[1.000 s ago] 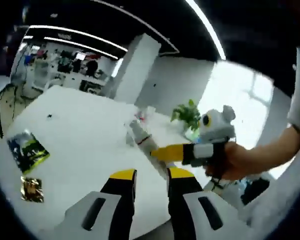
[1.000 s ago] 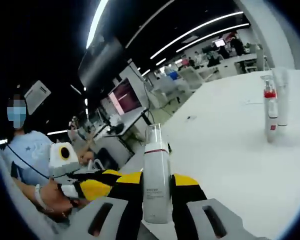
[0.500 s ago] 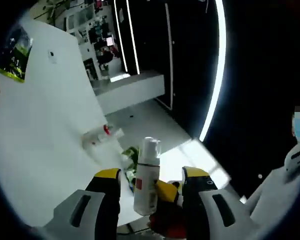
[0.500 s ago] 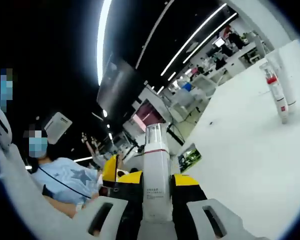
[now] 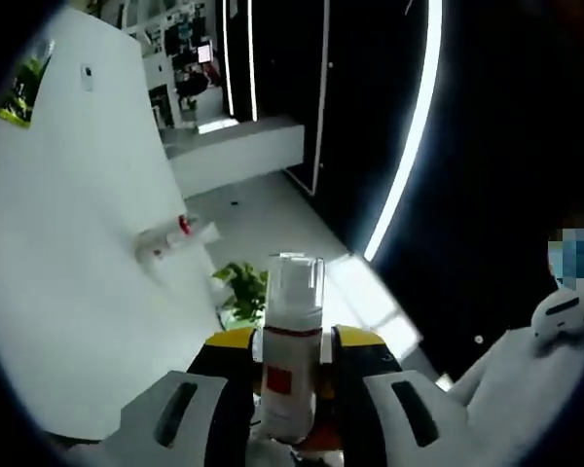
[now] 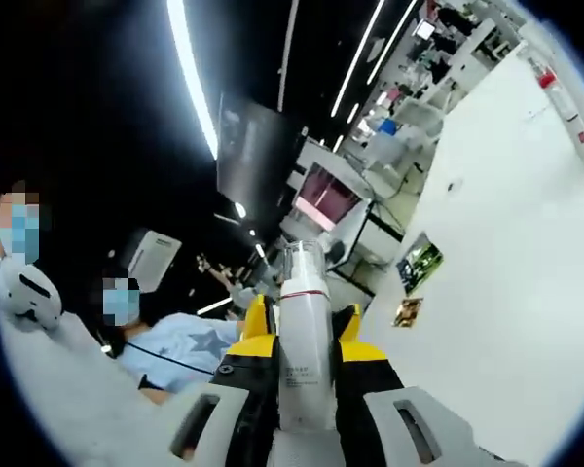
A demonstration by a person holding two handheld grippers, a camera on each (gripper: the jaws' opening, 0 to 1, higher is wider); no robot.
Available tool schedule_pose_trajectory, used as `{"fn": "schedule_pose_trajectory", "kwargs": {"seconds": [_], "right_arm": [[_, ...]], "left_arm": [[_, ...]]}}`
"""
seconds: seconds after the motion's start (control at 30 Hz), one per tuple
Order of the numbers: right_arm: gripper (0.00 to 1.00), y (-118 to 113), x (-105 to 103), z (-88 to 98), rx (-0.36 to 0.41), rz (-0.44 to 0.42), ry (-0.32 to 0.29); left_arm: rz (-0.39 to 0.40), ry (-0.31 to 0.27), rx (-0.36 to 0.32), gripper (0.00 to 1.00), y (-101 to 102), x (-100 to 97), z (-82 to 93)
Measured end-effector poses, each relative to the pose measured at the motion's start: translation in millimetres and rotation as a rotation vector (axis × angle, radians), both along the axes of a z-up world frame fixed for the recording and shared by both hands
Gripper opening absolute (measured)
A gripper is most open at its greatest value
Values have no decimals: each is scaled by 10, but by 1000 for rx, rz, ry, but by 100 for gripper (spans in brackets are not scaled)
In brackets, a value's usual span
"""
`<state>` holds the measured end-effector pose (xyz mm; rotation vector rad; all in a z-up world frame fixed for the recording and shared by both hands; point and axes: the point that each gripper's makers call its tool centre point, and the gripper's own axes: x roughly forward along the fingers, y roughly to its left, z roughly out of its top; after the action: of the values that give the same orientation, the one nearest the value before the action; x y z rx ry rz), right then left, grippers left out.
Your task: Arrange the skincare products in the storage area until every visible bottle or jar stands upright without overlapping.
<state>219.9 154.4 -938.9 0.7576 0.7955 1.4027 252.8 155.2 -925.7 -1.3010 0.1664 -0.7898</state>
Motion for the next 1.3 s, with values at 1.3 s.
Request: {"fn": "schedule_pose_trajectory", "kwargs": {"seconds": [1.3], "right_arm": [[16,58,27,-384,-401,-11,-357]], "left_arm": [[149,112,138,17,219,113,-296]]}}
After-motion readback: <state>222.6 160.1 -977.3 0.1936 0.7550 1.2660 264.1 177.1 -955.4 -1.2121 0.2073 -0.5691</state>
